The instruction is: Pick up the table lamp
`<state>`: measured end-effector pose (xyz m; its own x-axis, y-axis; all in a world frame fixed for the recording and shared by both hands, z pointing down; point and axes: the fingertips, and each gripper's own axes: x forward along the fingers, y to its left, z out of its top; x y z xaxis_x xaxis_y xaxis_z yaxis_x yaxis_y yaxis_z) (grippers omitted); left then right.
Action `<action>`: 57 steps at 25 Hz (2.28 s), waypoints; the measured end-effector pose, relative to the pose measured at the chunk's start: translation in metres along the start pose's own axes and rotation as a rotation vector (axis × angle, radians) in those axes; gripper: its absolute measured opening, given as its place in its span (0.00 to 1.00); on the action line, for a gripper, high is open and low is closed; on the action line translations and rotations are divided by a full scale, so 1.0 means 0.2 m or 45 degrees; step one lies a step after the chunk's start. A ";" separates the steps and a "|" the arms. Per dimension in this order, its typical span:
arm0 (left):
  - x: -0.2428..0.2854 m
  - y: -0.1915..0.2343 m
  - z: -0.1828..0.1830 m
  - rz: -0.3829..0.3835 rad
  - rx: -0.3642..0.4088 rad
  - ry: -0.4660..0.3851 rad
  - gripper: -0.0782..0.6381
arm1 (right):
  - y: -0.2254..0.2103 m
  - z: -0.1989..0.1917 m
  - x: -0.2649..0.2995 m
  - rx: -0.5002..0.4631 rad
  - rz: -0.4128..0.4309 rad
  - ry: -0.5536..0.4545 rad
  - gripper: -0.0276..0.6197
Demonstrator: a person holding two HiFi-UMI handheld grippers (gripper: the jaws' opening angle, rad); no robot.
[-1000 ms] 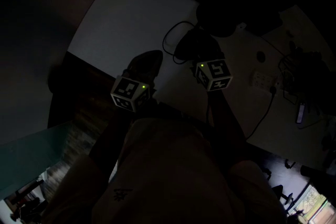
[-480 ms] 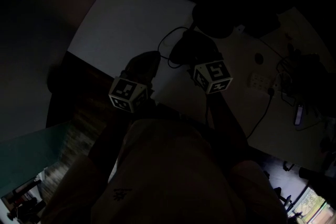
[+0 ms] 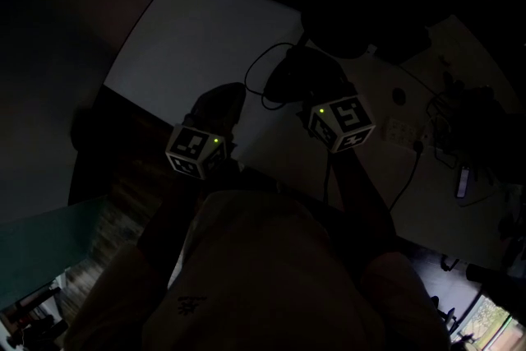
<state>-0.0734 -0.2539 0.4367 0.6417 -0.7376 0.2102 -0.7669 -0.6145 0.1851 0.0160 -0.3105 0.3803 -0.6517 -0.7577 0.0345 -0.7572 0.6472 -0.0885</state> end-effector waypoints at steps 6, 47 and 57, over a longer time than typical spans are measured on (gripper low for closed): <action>-0.01 -0.01 0.03 0.005 0.005 -0.031 0.11 | 0.00 0.18 -0.05 -0.026 0.015 -0.054 0.10; -0.07 0.08 0.56 0.032 0.206 -0.219 0.11 | 0.00 0.67 -0.19 -0.129 0.031 -0.176 0.10; -0.06 0.08 0.54 0.035 0.201 -0.206 0.11 | -0.03 0.63 -0.19 -0.100 0.014 -0.163 0.10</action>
<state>-0.0938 -0.2851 0.3330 0.6206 -0.7822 0.0541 -0.7840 -0.6202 0.0262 0.0501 -0.2957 0.2542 -0.6525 -0.7520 -0.0938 -0.7546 0.6561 -0.0102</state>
